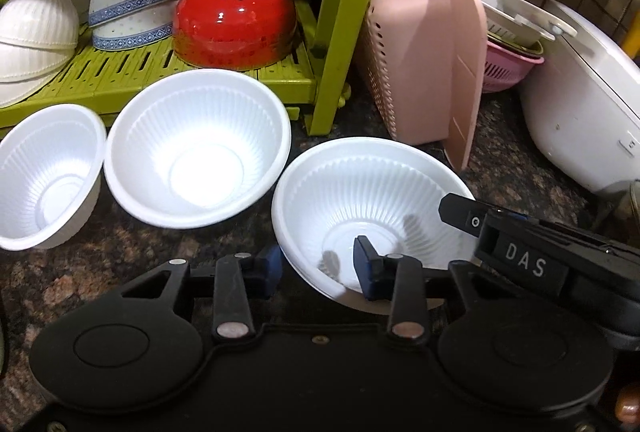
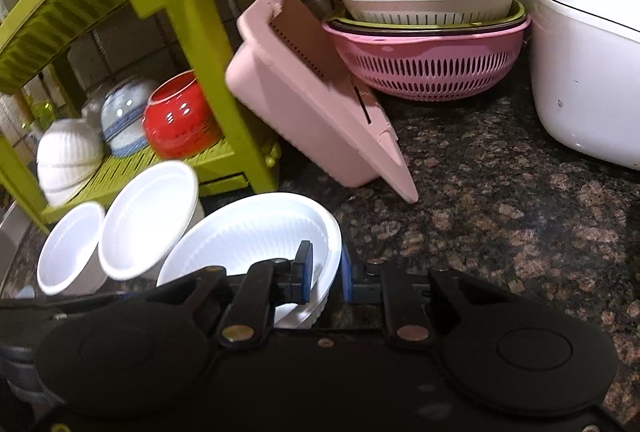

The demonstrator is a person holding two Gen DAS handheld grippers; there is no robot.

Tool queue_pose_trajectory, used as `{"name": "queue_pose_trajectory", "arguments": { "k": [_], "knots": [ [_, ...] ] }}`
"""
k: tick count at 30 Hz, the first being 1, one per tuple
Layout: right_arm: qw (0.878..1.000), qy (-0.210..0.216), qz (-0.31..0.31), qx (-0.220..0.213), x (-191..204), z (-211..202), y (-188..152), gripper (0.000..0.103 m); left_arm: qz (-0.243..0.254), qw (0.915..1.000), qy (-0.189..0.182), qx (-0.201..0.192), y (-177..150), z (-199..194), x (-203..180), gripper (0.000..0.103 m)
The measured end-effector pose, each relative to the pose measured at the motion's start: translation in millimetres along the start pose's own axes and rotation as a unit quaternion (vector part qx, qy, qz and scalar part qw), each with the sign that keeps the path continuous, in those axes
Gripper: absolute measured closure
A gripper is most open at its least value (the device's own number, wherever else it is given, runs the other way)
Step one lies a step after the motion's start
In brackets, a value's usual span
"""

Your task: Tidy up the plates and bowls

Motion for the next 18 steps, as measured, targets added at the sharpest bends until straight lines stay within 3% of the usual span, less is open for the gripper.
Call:
{"name": "queue_pose_trajectory", "arguments": {
  "k": [8,18],
  "knots": [
    [0.999,0.019,-0.033,0.031,21.3,-15.1,-25.8,0.086,0.020,0.9995,0.021,0.007,-17.1,-25.0,12.8,0.057],
    [0.994,0.075,-0.049,0.059,56.1,-36.3,-51.8,0.086,0.036,0.9988,0.034,0.007,-48.4,-54.0,41.5,0.057]
  ]
}}
Point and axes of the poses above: each gripper's, at about its wrist camera, not at the fingertips, and z roughly the way its jaws point, x to its left, y to its top, the point moved 6 cm from there along z, roughly the way its jaws point, and after that the axes turned 7 degrees about y, right-handed, at the moved point
